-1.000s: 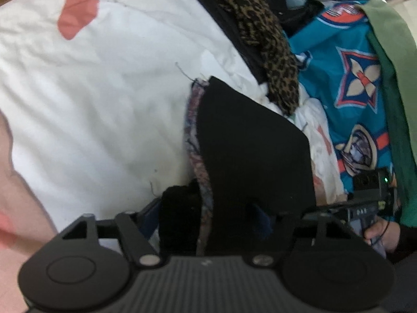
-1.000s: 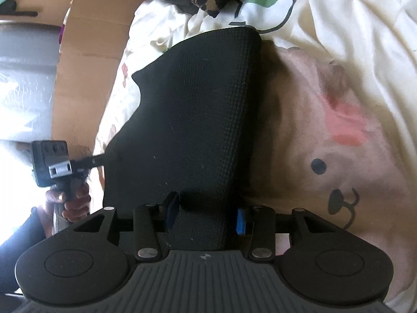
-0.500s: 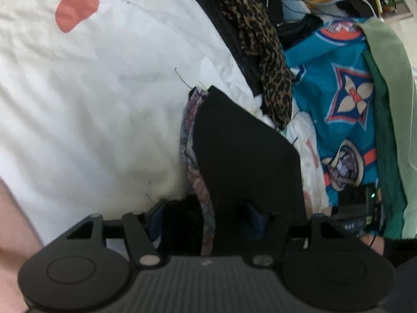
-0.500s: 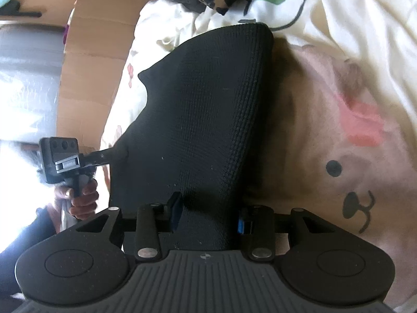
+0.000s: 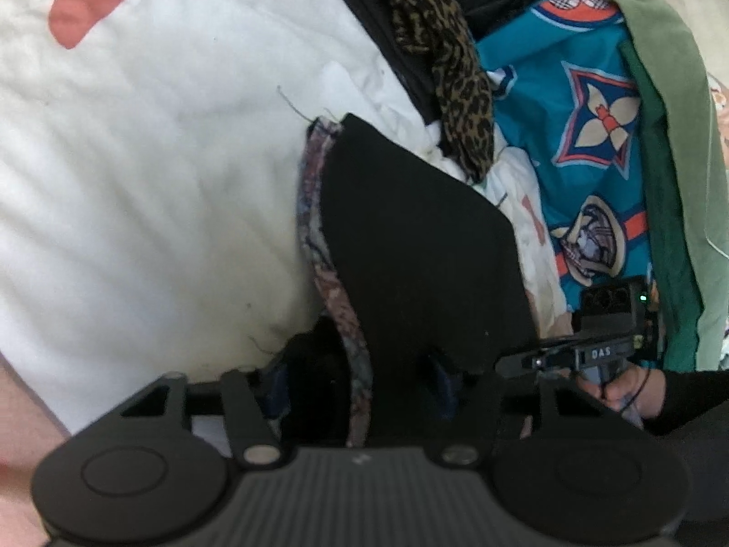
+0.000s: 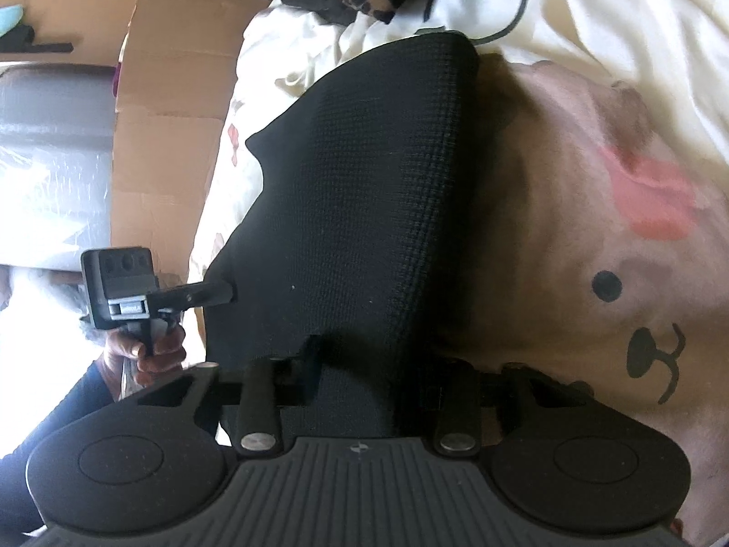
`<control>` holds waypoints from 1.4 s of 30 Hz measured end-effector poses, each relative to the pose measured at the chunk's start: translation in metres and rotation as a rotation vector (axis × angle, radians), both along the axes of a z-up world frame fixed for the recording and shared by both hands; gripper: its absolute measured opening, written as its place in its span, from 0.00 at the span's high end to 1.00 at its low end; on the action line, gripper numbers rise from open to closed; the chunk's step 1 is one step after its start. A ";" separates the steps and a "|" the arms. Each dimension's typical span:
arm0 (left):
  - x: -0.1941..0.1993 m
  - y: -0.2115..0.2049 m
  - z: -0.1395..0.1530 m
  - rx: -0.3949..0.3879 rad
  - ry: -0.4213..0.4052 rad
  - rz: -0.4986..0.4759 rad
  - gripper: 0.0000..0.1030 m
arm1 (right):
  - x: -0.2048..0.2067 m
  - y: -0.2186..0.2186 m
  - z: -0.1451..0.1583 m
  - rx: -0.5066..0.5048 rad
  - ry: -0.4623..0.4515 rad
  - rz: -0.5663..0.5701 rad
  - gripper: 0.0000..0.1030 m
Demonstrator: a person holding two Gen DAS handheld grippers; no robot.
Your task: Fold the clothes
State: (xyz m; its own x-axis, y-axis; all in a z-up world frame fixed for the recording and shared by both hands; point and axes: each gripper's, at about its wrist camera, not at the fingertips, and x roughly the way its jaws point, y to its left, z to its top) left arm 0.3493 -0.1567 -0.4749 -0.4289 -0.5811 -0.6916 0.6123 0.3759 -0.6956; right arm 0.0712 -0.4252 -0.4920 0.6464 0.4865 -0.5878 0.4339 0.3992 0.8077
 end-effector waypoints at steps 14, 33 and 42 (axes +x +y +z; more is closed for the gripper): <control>0.000 0.011 0.012 -0.031 -0.005 0.079 0.60 | 0.014 -0.008 0.042 -0.081 -0.038 0.035 0.90; -0.006 0.005 -0.009 0.024 0.090 0.090 0.63 | 0.033 0.007 -0.005 0.030 0.098 -0.091 0.82; -0.022 0.009 0.011 0.068 0.027 0.120 0.65 | 0.056 0.018 0.010 -0.105 0.231 -0.030 0.87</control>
